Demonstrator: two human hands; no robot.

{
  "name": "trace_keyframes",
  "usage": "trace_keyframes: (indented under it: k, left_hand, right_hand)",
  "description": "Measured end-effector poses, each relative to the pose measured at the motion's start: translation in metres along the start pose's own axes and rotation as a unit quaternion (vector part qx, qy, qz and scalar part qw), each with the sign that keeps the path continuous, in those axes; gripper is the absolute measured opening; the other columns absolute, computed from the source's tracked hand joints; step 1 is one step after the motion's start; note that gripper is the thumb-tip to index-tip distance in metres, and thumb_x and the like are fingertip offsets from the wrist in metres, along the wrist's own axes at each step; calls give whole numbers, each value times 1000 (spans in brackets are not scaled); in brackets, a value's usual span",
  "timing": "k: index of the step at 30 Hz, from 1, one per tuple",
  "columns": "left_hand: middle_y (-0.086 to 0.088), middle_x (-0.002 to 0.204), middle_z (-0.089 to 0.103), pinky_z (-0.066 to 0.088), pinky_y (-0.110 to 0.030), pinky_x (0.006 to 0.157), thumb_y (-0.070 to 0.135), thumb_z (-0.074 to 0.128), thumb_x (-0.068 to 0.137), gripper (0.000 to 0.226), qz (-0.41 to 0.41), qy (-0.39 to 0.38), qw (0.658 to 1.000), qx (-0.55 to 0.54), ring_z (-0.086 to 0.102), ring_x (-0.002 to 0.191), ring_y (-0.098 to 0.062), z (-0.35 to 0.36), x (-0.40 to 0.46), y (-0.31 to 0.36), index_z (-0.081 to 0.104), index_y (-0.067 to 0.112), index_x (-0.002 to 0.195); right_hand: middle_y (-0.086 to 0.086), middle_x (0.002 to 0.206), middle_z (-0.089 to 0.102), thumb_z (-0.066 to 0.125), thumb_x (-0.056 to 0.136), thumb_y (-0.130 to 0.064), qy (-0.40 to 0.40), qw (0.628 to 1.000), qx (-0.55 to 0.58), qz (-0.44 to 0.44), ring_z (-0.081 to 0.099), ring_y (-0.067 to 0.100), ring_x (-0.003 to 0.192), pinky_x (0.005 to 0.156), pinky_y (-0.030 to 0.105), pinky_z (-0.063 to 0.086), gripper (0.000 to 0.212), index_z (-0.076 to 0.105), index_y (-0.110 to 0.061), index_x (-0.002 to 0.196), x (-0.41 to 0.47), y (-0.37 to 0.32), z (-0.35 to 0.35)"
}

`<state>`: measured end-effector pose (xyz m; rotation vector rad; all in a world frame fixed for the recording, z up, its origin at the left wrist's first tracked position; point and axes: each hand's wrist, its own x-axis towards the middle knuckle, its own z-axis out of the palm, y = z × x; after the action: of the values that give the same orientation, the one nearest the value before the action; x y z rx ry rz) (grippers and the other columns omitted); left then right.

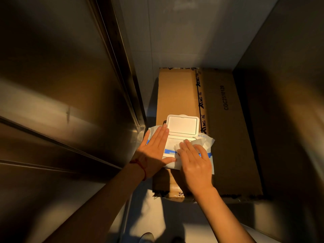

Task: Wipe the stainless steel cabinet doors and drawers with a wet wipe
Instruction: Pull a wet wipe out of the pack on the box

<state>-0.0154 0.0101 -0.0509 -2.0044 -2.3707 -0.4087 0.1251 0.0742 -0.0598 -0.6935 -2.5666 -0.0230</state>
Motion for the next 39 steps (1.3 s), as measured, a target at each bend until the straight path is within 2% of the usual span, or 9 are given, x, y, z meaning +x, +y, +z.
trace_keyframes:
  k: [4,7,11,16,20,21,23,25,39]
  left_hand:
    - [-30,101,65,50,-63,62,29,94,40,78,6,-4,1000,-10,65,89,-44,-3,1,0,65,-16,96]
    - [-26,104,66,51,-54,71,38,90,48,111,-14,-46,999,-16,66,94,-39,-4,2,-2,39,-24,124]
    - [-31,106,64,48,-61,71,29,94,44,78,-14,-63,998,-19,64,95,-43,0,0,-2,64,-15,101]
    - [-33,108,62,48,-67,66,27,92,47,77,3,-96,995,-30,62,96,-47,1,2,-4,63,-16,103]
    - [-34,116,57,43,-68,76,30,89,53,79,2,-82,996,-25,58,103,-49,4,3,-4,59,-17,110]
    - [-35,127,49,39,-65,89,34,83,62,83,-2,-93,996,-18,52,113,-48,4,4,-3,51,-14,122]
    - [-21,152,4,3,-47,114,51,52,87,85,-22,-139,990,19,15,142,-36,8,4,-6,6,7,143]
    - [-7,148,-26,-22,-35,108,61,23,92,74,-37,-196,978,62,-14,144,-22,15,1,-10,-23,22,133]
    - [1,144,-31,-21,-33,110,65,25,91,79,-51,-194,979,39,-17,143,-16,17,2,-12,-30,24,130]
  right_hand:
    - [15,93,72,94,42,-18,14,1000,7,1,70,28,89,77,45,54,42,74,-4,76,-3,1,-2]
    - [15,94,72,94,44,-17,22,1000,7,1,70,28,91,80,47,52,40,75,-5,77,-7,2,-5]
    - [15,98,72,93,46,-18,9,1000,2,3,68,29,95,82,49,51,42,75,-5,82,-9,3,-7]
    - [16,105,70,93,49,-18,-14,999,-30,16,67,29,100,82,50,52,52,74,-2,95,-8,-3,-8]
    - [16,106,69,93,48,-19,-21,998,-43,32,66,29,101,84,50,50,57,73,-2,98,-6,-6,-6]
    - [16,105,70,94,48,-18,-22,998,-47,33,66,29,101,84,51,50,57,73,-2,98,-5,-6,-5]
    - [16,104,70,94,47,-17,-18,998,-50,30,67,30,100,83,52,50,56,73,-1,97,-5,-7,-4]
    - [16,101,71,94,47,-16,-7,999,-45,23,67,29,98,83,52,50,54,74,-1,94,-6,-6,-3]
    - [17,100,71,90,52,-3,92,995,38,-5,67,31,96,89,47,45,41,74,1,89,-5,-6,-17]
